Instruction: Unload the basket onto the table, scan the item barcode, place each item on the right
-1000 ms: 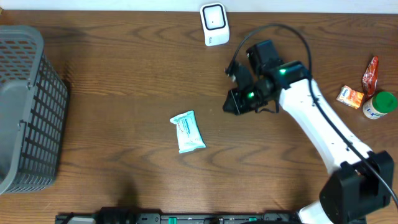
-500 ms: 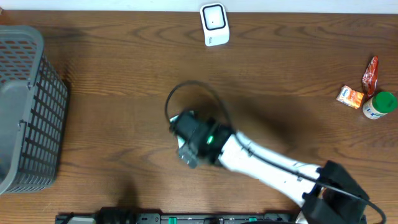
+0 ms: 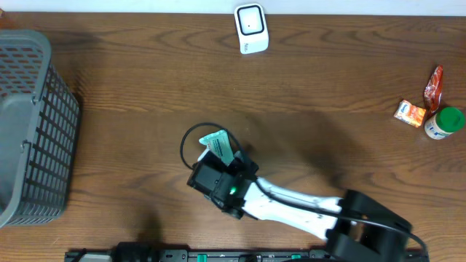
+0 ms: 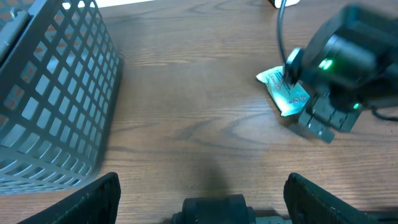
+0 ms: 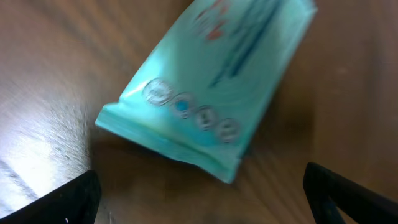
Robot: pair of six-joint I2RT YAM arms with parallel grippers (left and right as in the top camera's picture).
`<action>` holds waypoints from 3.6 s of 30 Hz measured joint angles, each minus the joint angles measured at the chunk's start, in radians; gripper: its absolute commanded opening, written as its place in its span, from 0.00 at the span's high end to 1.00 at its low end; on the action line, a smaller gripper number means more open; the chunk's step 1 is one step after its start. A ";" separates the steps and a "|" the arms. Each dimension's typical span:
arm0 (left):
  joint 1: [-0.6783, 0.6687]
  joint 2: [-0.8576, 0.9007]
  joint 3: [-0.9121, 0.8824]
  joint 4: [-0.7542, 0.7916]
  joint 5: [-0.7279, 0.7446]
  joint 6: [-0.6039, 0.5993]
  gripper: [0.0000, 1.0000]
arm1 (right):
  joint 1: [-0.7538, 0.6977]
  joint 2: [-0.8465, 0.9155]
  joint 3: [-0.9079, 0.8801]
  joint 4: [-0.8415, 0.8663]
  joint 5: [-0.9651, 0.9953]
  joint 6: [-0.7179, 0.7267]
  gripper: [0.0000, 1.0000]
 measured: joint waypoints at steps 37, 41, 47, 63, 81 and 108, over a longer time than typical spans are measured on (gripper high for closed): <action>0.000 0.000 0.000 0.000 0.000 0.000 0.16 | -0.128 0.156 0.480 -0.387 -0.098 0.002 0.99; 0.000 0.000 0.000 0.000 0.000 0.000 0.16 | -0.205 -0.017 0.523 -0.420 -0.348 0.000 0.99; 0.000 0.000 0.000 0.000 0.000 0.000 0.16 | -0.462 -0.059 0.499 -0.479 -0.787 -0.095 0.99; 0.000 0.000 0.000 0.000 0.000 0.000 0.16 | -0.803 0.269 0.275 -0.402 -1.308 -0.341 0.27; 0.000 0.000 0.000 0.000 0.000 0.000 0.16 | -0.856 0.274 0.372 -0.284 -0.955 -0.175 0.25; 0.000 0.000 0.000 0.000 0.000 0.000 0.16 | -0.437 0.277 0.375 -0.015 -0.663 -0.063 0.99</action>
